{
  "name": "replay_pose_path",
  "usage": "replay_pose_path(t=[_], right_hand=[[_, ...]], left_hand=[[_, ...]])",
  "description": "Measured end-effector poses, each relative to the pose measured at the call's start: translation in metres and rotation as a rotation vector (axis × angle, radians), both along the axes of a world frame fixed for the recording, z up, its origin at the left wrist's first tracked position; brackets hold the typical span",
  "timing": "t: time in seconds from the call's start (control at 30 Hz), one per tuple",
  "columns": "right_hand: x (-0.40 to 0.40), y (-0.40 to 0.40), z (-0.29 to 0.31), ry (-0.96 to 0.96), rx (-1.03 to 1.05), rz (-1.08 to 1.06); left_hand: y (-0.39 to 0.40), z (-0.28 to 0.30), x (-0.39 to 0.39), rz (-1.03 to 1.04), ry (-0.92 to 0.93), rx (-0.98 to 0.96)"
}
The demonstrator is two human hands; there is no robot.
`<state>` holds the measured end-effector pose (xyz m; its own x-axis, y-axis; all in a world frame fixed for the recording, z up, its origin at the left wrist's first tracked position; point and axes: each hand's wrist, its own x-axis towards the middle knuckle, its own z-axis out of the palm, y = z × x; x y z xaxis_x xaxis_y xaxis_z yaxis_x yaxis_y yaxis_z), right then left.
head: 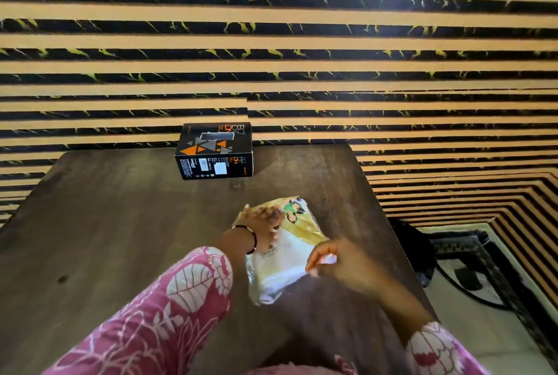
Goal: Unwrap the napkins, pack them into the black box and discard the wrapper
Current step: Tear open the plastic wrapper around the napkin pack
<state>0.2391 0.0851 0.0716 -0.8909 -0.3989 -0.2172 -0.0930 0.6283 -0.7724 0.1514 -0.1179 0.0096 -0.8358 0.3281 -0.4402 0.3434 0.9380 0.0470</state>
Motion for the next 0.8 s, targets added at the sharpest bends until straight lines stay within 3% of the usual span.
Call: replay_pose_path(t=[0.13, 0.3, 0.53, 0.8], right_hand=[[0.013, -0.003, -0.015, 0.073, 0.109, 0.059], [0.020, 0.000, -0.029, 0.127, 0.093, -0.058], [0.021, 0.001, -0.040, 0.245, 0.029, 0.036], [0.019, 0.000, -0.049, 0.235, 0.159, 0.070]], left_hand=[[-0.007, 0.007, -0.010, 0.079, 0.057, -0.012], [0.011, -0.001, 0.027, 0.081, -0.028, 0.170], [0.009, -0.021, 0.046, 0.061, 0.046, 0.061], [0.014, -0.015, 0.029, 0.071, 0.052, 0.042]])
